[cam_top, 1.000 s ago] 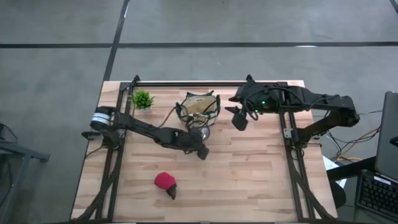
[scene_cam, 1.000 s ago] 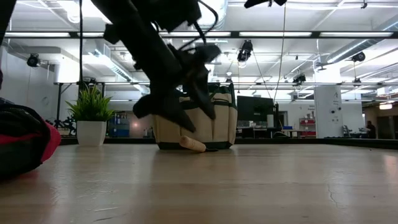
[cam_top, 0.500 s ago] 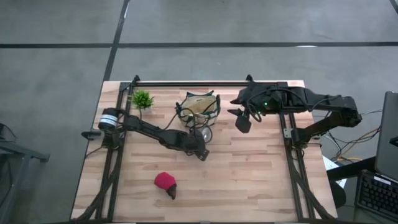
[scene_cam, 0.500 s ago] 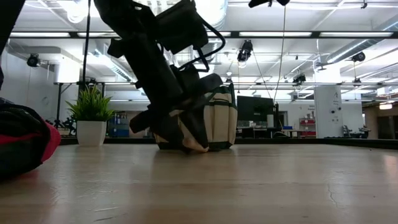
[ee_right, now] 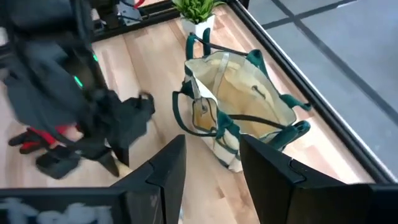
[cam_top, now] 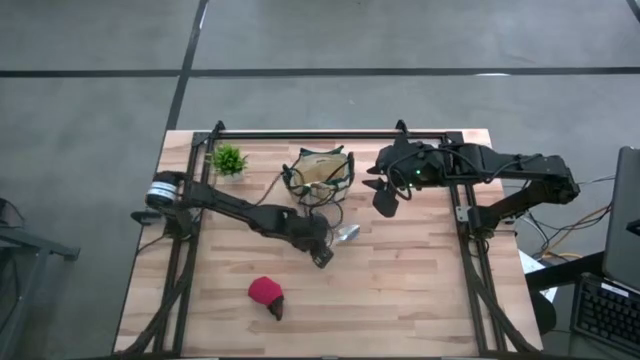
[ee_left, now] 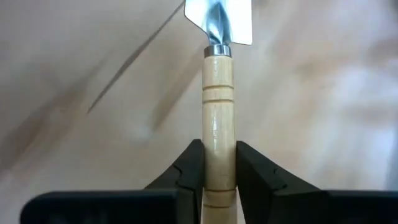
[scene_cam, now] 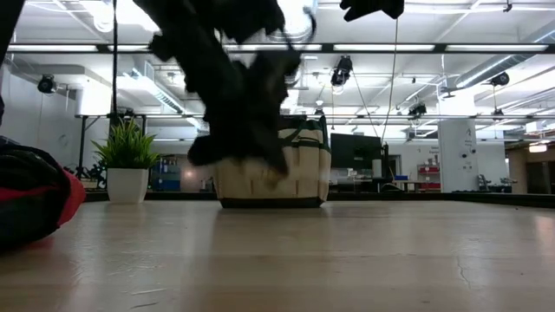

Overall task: Pick & Place Garden tools in Gardening bag
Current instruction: Put the brown trowel into the brown gardening bag

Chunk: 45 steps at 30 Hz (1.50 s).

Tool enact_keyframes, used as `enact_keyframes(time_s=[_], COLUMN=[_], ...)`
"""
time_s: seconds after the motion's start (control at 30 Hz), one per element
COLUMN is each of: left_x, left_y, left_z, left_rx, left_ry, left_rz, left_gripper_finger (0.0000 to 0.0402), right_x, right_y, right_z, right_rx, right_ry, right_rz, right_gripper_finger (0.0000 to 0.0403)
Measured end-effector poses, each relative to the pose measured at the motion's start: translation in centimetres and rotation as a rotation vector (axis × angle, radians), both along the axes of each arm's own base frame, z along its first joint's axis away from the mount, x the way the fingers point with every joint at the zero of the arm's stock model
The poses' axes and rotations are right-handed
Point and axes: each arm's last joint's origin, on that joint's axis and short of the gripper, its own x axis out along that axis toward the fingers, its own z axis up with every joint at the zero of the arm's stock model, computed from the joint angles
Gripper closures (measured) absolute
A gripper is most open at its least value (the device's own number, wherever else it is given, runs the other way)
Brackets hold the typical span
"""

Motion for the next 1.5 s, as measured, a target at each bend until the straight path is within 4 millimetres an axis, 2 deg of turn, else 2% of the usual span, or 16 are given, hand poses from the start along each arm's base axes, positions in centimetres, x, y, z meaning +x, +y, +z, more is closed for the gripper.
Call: enact_keyframes(time_s=[0.13,0.27,0.4,0.5,0.7,0.97,1.13,1.23,1.33,1.5], left_x=[-1.2,-3.6,-6.2,-7.9,-10.1,-11.2,-11.9,-12.2,-12.5,-12.5], left_y=[-0.1,0.6,1.3,1.6,2.0,1.8,1.7,1.7,1.8,1.8], left_z=[4.9,9.4,12.7,14.1,15.7,17.3,17.7,18.0,18.2,18.1], left_rx=[0.071,0.191,0.327,0.4,0.492,0.54,0.549,0.559,0.576,0.578], left_ry=[-0.16,-0.275,-0.345,-0.365,-0.369,-0.435,-0.452,-0.46,-0.466,-0.457], left_rz=[-0.042,0.009,0.06,0.094,0.122,0.081,0.066,0.059,0.053,0.05], left_gripper_finger=[0.0335,0.0335,0.0335,0.0335,0.0335,0.0335,0.0335,0.0335,0.0335,0.0332], right_x=[0.0,0.2,0.5,0.9,1.3,4.8,6.1,6.5,6.9,7.4], right_y=[0.0,0.1,0.2,0.3,-0.1,-0.7,-0.8,-0.9,-1.0,-0.9], right_z=[0.5,1.7,2.7,2.9,2.5,1.7,1.8,1.5,1.0,0.8], right_rx=[0.024,0.081,0.17,0.219,0.323,0.413,0.408,0.409,0.411,0.407], right_ry=[-0.057,-0.178,-0.297,-0.332,-0.344,-0.444,-0.509,-0.497,-0.483,-0.485], right_rz=[-0.016,-0.018,-0.015,-0.008,-0.098,-0.094,-0.091,-0.098,-0.099,-0.091], right_gripper_finger=[0.0266,0.0273,0.0275,0.0269,0.024,0.0187,0.0182,0.0202,0.0243,0.0359])
